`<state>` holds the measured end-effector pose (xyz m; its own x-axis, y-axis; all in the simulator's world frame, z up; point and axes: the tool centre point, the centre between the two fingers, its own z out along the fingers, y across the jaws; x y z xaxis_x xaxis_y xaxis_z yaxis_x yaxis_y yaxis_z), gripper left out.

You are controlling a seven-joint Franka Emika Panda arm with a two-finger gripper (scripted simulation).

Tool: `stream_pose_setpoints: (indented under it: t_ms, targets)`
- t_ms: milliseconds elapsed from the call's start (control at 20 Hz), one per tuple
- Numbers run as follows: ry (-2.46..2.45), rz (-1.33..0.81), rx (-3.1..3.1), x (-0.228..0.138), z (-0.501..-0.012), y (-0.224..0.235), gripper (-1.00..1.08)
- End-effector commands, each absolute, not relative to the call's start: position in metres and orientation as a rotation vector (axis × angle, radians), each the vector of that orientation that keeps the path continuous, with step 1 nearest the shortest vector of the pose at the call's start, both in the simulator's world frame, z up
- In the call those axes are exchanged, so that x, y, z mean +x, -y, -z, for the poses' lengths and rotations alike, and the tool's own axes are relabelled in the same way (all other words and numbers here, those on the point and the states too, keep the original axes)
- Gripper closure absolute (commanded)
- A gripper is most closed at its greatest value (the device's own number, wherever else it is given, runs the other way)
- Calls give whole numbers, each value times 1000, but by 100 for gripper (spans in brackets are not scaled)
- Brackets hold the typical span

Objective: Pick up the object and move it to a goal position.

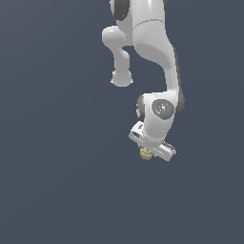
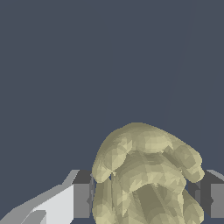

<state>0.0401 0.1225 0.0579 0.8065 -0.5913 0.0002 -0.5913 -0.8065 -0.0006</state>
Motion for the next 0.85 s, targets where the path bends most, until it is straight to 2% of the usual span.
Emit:
stream_pose_setpoints:
  t_ms: [0, 350, 800]
  targets:
    - [-980, 1, -2985, 49, -59, -141, 108]
    - [-980, 0, -2985, 66, -60, -172, 108]
    - [-980, 0, -2985, 73, -61, -185, 108]
